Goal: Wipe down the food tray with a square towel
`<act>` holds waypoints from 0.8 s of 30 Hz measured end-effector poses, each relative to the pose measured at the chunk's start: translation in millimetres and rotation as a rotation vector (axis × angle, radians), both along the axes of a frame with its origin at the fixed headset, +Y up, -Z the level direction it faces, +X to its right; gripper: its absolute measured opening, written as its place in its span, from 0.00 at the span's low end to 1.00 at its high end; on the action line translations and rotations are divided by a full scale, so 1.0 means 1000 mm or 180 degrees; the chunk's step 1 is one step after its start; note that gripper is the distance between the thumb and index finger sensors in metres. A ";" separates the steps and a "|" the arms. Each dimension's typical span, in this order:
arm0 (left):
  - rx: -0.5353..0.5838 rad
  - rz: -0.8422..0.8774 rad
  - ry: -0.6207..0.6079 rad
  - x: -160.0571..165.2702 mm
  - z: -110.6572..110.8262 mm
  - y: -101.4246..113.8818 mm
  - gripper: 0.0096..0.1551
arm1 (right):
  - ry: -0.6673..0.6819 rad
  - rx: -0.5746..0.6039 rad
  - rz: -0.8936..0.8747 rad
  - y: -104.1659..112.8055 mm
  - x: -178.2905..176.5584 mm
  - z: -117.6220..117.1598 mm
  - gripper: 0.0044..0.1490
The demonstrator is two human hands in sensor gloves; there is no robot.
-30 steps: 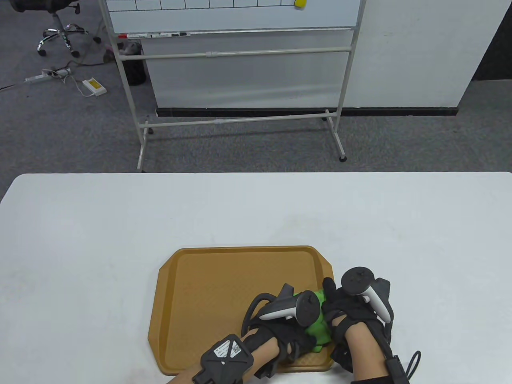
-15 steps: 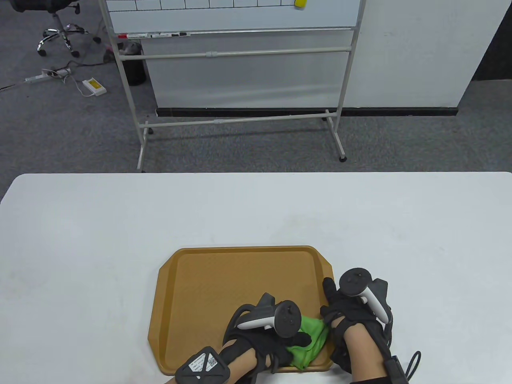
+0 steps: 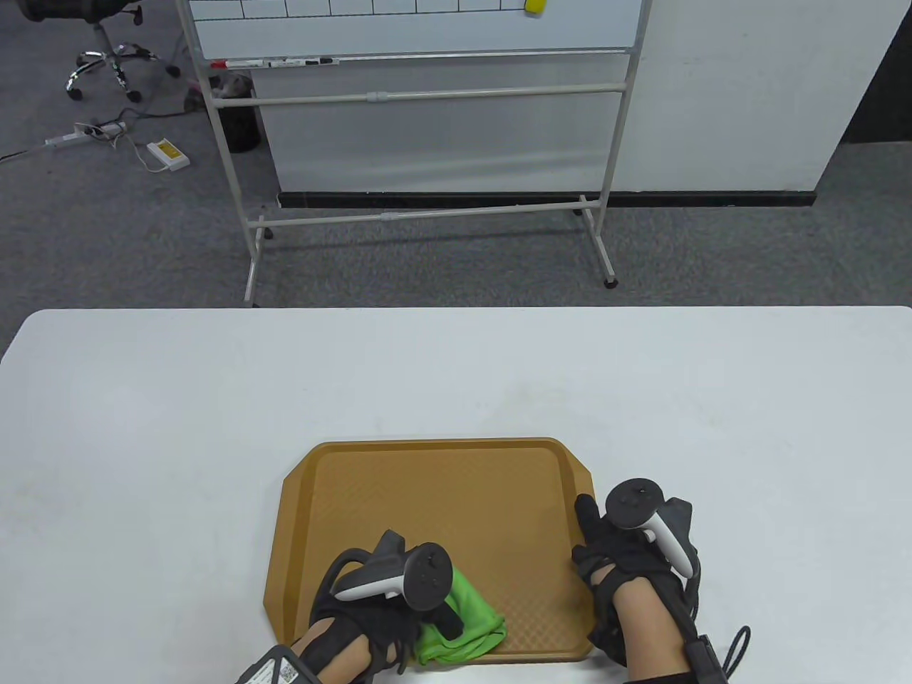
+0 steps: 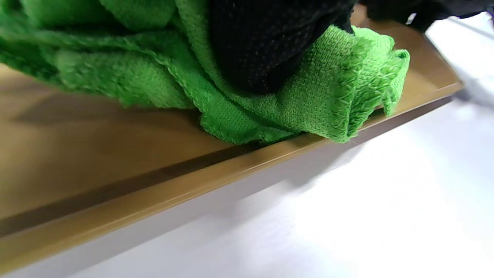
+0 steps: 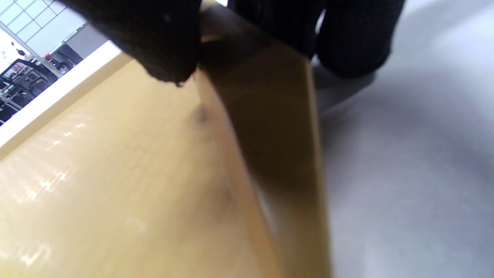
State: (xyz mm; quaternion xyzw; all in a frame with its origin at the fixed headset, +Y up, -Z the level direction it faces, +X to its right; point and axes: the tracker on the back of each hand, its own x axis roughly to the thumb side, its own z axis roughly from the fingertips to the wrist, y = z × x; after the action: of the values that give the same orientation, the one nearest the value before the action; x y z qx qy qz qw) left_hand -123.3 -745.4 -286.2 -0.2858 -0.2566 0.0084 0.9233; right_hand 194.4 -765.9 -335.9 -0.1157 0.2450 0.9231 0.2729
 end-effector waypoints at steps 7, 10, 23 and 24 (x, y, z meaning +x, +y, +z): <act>-0.0025 -0.0359 0.0432 -0.054 -0.003 0.008 0.30 | 0.0000 -0.0009 0.0000 0.000 0.000 0.000 0.47; 0.0142 -0.0606 0.0582 -0.064 -0.011 0.014 0.30 | 0.0004 -0.0008 0.0008 0.000 0.000 -0.001 0.47; 0.0494 -0.0539 0.1386 -0.048 -0.094 0.003 0.34 | 0.0029 0.0015 0.0044 0.000 -0.001 -0.002 0.47; 0.0418 -0.0471 0.1428 -0.046 -0.098 0.002 0.34 | 0.0028 0.0027 0.0048 0.001 -0.001 -0.002 0.47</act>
State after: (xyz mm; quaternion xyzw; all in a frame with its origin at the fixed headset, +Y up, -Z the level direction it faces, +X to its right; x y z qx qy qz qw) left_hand -169.2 -743.1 -384.3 -0.2342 -0.0234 -0.0127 0.9718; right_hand 193.7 -765.4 -338.0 -0.1123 0.2415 0.9266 0.2653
